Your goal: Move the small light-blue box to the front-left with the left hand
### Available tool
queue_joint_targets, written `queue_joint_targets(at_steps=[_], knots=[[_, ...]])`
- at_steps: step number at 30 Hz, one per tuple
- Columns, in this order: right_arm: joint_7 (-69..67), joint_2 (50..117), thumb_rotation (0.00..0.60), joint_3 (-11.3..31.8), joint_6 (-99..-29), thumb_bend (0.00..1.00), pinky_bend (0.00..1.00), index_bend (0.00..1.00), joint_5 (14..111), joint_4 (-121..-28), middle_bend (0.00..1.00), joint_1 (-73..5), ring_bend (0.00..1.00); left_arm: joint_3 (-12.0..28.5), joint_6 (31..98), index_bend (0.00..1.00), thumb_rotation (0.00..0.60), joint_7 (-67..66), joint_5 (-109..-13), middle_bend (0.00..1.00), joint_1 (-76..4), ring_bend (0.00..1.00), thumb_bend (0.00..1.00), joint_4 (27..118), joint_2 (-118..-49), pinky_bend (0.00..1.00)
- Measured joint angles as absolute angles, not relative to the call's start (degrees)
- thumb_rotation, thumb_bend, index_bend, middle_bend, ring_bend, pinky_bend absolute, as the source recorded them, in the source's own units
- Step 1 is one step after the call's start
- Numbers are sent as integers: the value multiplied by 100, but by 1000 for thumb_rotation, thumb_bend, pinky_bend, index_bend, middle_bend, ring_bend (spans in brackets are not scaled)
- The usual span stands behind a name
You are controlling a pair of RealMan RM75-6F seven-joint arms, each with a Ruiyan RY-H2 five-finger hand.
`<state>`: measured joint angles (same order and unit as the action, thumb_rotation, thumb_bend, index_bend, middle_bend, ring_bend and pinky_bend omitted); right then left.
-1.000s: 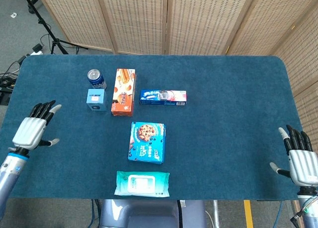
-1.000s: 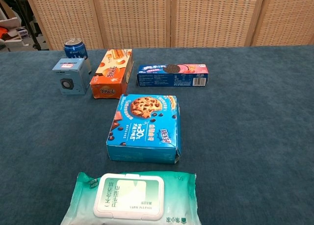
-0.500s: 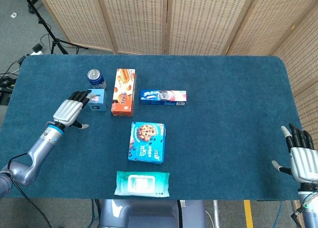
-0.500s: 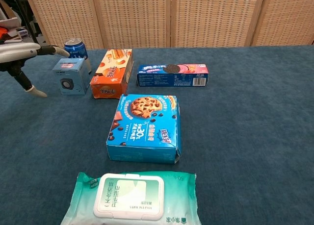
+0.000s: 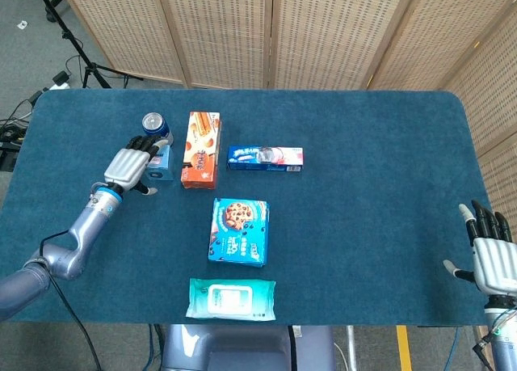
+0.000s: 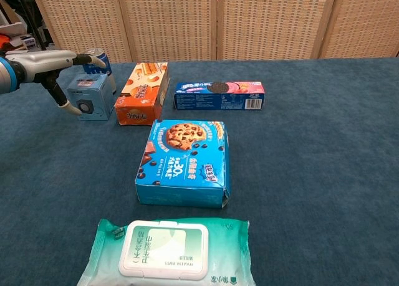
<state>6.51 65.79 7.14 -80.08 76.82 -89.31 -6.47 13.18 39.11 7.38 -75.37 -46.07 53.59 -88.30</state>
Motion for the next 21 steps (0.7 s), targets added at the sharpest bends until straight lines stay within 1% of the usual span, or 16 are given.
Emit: queue_joint_targets(at_steps=[4,6,8,10,11,13,16,21], knots=[[638,6578,600,726,-8001,0,0,0,7652,-8917,0,-649,0,1335,3727,1,600,640,-7406,0,-4767,0,0,5121,-9010,0],[628,6578,600,732,-7994,0,0,0,7637,-8909,0,-650,0,1338,3688,14,600,626,-7367,1,-4817,1,0,5022,-9100,33],[613,6576,600,738,-7989,0,0,0,7620,-8902,0,-650,0,1342,3686,48,600,626,-7340,55,-4843,47,0,4939,-9182,124],[595,6571,600,747,-7987,0,0,0,7606,-8896,0,-650,0,1336,3701,116,600,638,-7324,204,-4860,186,0,4829,-9280,253],[586,6569,600,750,-7987,0,0,0,7601,-8894,0,-649,0,1333,3721,145,600,648,-7321,256,-4862,236,0,4781,-9320,290],[568,6563,600,757,-7989,0,0,0,7590,-8890,0,-647,0,1331,3833,237,600,669,-7328,380,-4855,353,2,4703,-9394,383],[547,6559,600,751,-7977,0,0,0,7590,-8886,0,-646,0,1323,4113,308,600,688,-7364,437,-4825,421,21,4509,-9546,445],[532,6551,600,749,-7994,0,0,0,7593,-8891,0,-638,0,1306,4469,311,600,815,-7432,443,-4782,426,29,4167,-9784,453]])
